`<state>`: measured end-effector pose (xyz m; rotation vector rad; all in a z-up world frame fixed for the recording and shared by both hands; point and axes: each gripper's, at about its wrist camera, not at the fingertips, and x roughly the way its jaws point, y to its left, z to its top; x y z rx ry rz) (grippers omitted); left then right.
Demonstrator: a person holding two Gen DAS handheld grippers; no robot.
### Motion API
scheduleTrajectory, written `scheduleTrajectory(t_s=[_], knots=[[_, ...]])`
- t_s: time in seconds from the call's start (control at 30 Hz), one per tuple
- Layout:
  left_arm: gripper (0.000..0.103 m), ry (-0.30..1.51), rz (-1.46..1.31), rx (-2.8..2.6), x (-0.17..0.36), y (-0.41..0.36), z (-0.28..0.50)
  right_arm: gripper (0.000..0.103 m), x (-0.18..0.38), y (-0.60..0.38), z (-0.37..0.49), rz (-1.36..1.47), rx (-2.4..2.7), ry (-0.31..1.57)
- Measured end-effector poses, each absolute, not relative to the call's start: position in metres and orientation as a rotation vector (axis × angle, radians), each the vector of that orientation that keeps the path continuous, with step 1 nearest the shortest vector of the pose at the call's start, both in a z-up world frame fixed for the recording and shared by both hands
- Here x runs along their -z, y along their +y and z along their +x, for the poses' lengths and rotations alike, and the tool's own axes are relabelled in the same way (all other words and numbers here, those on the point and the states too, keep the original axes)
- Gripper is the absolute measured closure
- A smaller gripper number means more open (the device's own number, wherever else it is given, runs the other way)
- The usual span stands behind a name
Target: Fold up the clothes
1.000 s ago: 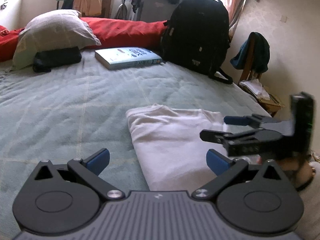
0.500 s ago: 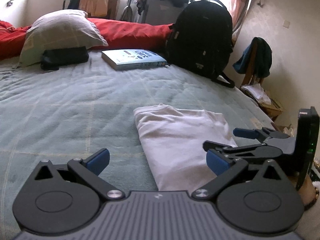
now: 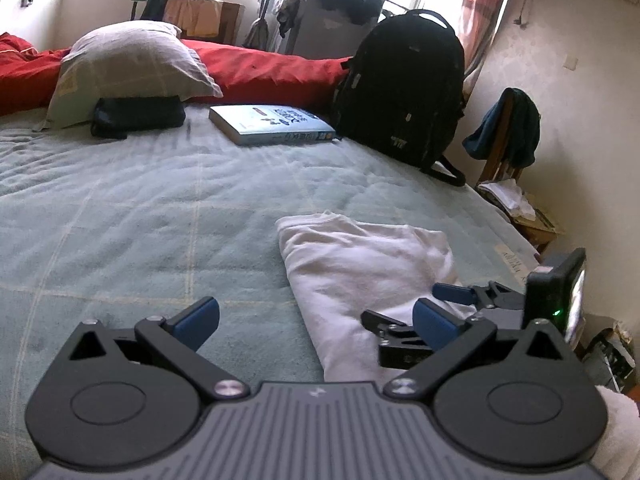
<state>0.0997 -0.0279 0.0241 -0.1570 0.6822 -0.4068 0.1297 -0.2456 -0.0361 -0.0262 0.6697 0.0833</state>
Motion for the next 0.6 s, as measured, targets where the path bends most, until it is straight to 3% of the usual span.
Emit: scheduleTrajectory(t_s=[0.5,0.6], knots=[[0.001,0.692,-0.171,0.392,-0.021,-0.024,0.096,0.0,0.024,-0.234,0.106,-0.018,-0.077,0.656],[0.001,0.705,-0.164,0.399,-0.018,-0.028,0.097,0.0,0.034,-0.238,0.115,-0.01,-0.037,0.747]])
